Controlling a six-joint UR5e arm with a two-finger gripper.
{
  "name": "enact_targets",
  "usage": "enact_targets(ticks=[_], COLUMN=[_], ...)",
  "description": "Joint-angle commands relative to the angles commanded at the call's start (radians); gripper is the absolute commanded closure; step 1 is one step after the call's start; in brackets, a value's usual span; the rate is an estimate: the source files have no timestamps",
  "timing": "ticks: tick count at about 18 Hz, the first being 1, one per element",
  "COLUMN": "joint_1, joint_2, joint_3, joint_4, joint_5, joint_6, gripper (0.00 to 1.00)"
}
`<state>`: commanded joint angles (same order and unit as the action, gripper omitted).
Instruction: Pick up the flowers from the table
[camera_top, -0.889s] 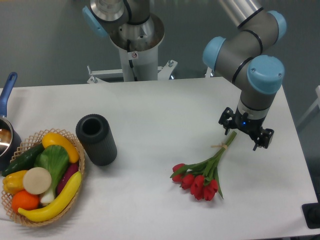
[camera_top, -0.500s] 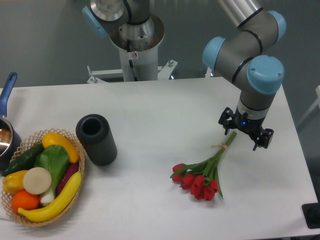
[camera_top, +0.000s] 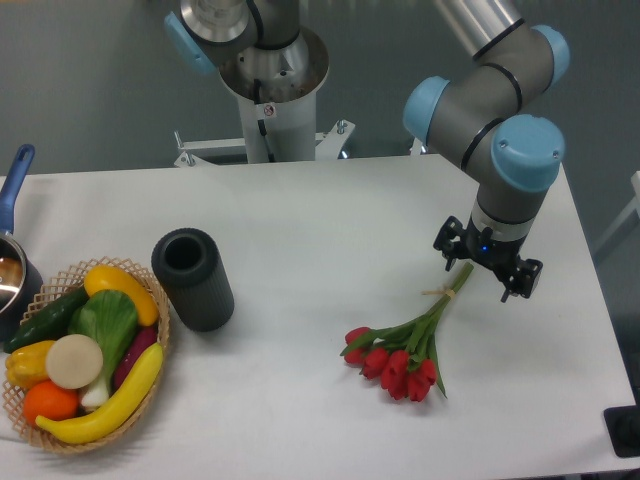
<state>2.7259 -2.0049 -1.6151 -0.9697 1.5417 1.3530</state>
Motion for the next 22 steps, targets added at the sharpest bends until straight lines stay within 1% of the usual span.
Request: enact_targets(ticks=[2,4,8,11,14,17,20,22], joint_1=[-0.002,-0.003,-0.024,-0.029,-0.041,-0.045,-0.048,-0.049], joint_2=[-0.005,-0.011,-0.038,-0.066,-0.084,-0.087,-0.081,-0.081], joint_3=[-0.032,-0.048,-0.049,-0.051,-0.051,-0.061,-0.089,-0.089], joint_4=[0.045,0.072,0.078,0.108,0.112,0.112,0.112,0.117], joint_5=[0.0,0.002,0.006,0.006,0.006,0.008,0.009,0.008], joint_6=[0.0,0.0,-0.018,-0.021,-0.02,-0.023,-0.034,-0.031], gripper=[0.0,0.0,0.0,0.0,0.0,0.0,0.0,0.0])
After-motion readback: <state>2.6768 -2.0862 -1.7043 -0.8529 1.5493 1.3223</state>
